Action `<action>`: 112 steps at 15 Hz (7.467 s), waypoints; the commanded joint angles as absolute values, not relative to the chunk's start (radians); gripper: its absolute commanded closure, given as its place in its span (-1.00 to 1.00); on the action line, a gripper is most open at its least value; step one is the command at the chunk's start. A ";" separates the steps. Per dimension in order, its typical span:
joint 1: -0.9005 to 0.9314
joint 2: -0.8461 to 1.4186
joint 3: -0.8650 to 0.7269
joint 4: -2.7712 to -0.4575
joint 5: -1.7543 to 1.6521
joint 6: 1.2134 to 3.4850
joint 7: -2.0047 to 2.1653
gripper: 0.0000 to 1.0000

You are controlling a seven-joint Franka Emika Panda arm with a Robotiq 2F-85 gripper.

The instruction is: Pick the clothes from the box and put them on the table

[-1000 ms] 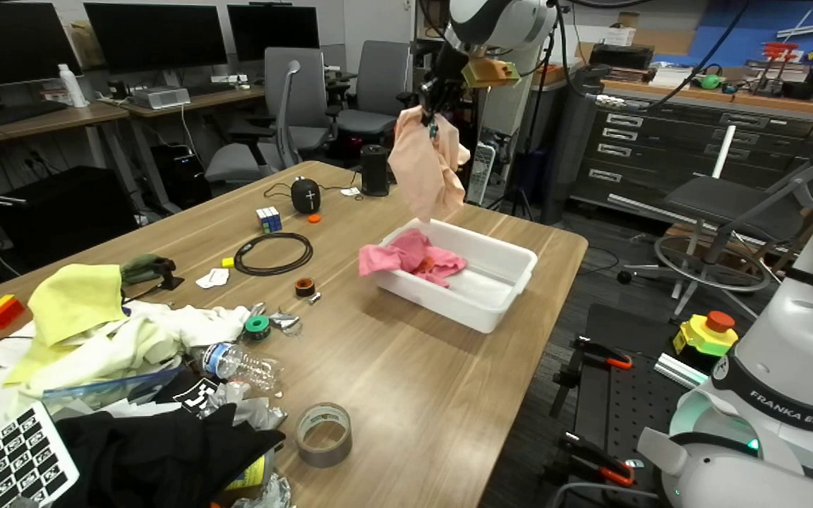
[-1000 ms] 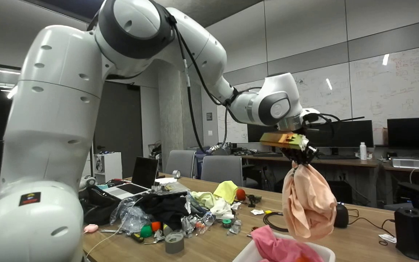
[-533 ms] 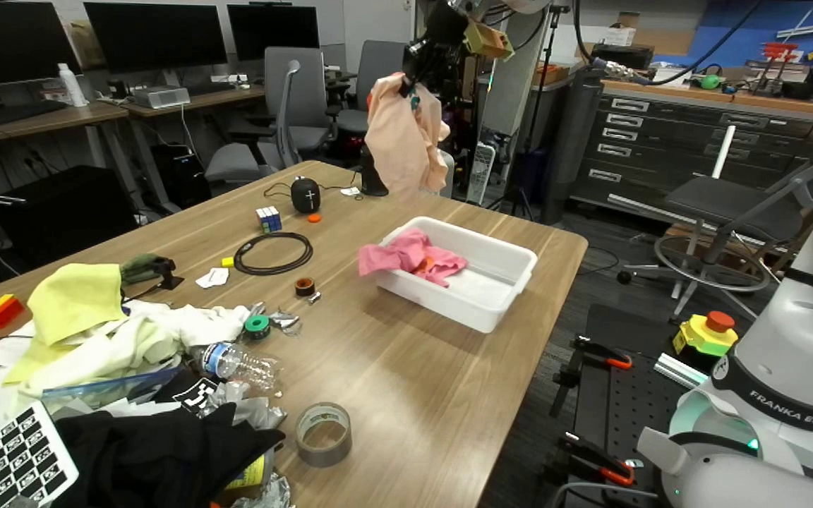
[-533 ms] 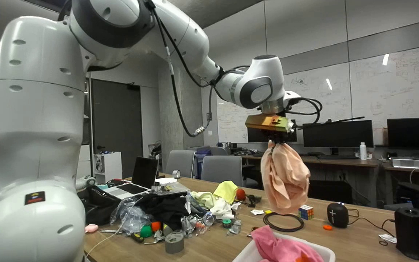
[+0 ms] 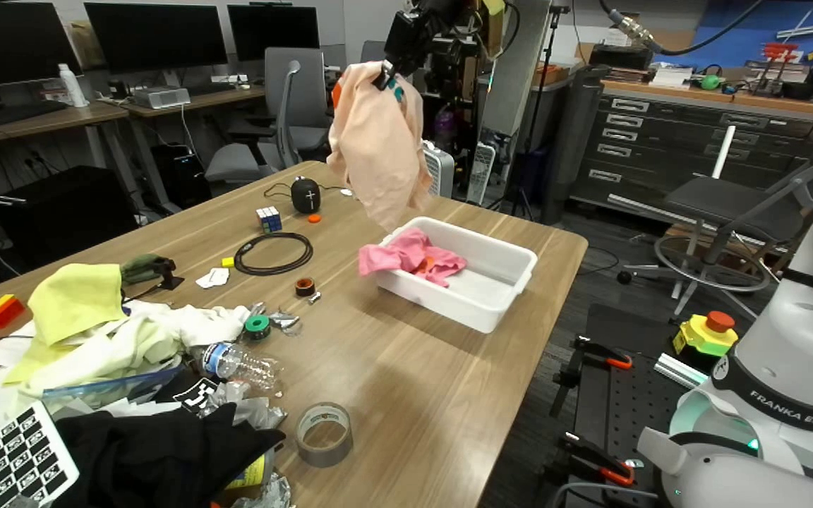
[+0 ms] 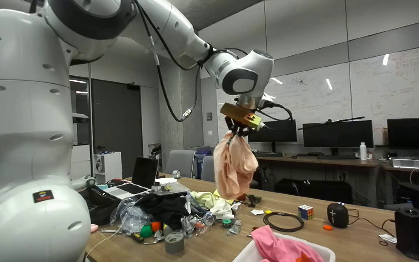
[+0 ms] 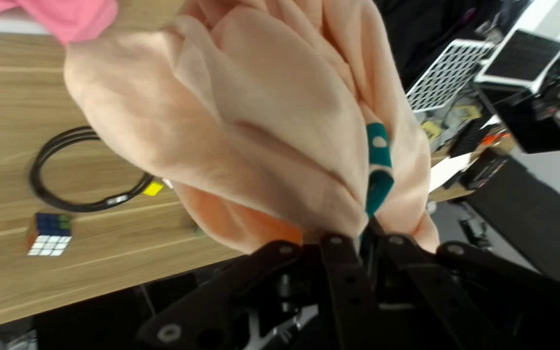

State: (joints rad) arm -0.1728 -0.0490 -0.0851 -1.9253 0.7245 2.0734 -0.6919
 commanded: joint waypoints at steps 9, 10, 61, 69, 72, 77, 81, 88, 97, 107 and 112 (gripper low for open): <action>-0.132 -0.133 -0.132 -1.926 0.770 1.614 -0.871 0.90; -0.130 -0.137 -0.130 -1.928 0.766 1.612 -0.883 0.90; -0.192 0.629 -0.137 -1.667 -0.061 2.548 -0.231 -1.00; -0.205 0.662 -0.115 -1.697 -0.059 2.529 -0.265 -1.00; -0.211 0.664 -0.103 -1.711 -0.070 2.526 -0.306 -1.00; -0.217 0.660 -0.081 -1.741 -0.106 2.543 -0.386 -1.00; -0.215 0.662 -0.074 -1.762 -0.128 2.540 -0.409 -1.00; -0.221 0.672 -0.077 -1.802 -0.130 2.544 -0.408 -1.00; -0.250 0.688 -0.037 -1.798 -0.095 2.565 -0.412 -1.00; -0.213 0.770 -0.090 -1.747 -0.133 2.647 -0.308 -1.00; -0.168 0.820 -0.154 -1.715 -0.160 2.729 -0.215 -1.00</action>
State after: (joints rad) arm -0.2067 0.7783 -0.1094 -1.7591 -0.1237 2.6804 -0.2878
